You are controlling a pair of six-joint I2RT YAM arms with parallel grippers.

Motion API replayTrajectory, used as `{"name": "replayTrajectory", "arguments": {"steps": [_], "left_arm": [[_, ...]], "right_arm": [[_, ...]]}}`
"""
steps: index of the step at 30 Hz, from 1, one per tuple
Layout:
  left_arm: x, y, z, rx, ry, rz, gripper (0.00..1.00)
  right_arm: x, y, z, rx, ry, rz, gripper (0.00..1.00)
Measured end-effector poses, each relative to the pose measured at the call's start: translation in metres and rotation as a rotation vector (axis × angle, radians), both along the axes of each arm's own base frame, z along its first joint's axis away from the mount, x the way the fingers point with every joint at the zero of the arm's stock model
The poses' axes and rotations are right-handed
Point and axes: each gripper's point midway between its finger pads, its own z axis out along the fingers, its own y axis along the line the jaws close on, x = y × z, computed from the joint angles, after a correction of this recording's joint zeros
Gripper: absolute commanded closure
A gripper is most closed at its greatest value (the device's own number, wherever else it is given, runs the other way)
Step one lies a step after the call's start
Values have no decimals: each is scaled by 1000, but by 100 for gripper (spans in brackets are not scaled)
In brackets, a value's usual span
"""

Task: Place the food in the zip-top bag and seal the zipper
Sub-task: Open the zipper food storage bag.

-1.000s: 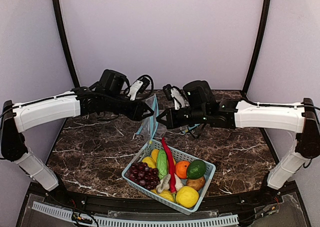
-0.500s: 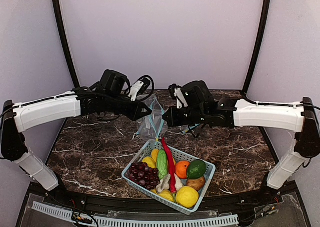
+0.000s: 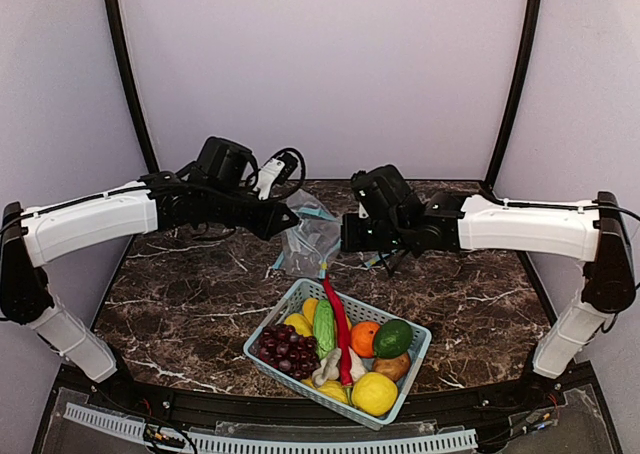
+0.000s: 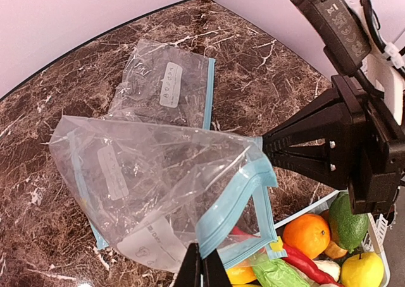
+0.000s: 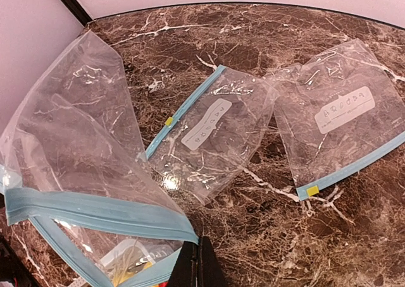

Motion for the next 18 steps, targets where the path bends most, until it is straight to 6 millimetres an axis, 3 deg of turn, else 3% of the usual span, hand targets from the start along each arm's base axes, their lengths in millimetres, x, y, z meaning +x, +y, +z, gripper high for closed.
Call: {"name": "replayTrajectory", "arguments": {"steps": [4,12,18], "left_arm": [[-1,0,5,-7,-9,-2,99],[1,5,11,11,-17,4,99],[16,21,18,28,-33,54,99]], "right_arm": [[0,-1,-1,-11,-1,1,95],[-23,24,5,58,7,217,37],[-57,7,31,112,1,328,19]]}}
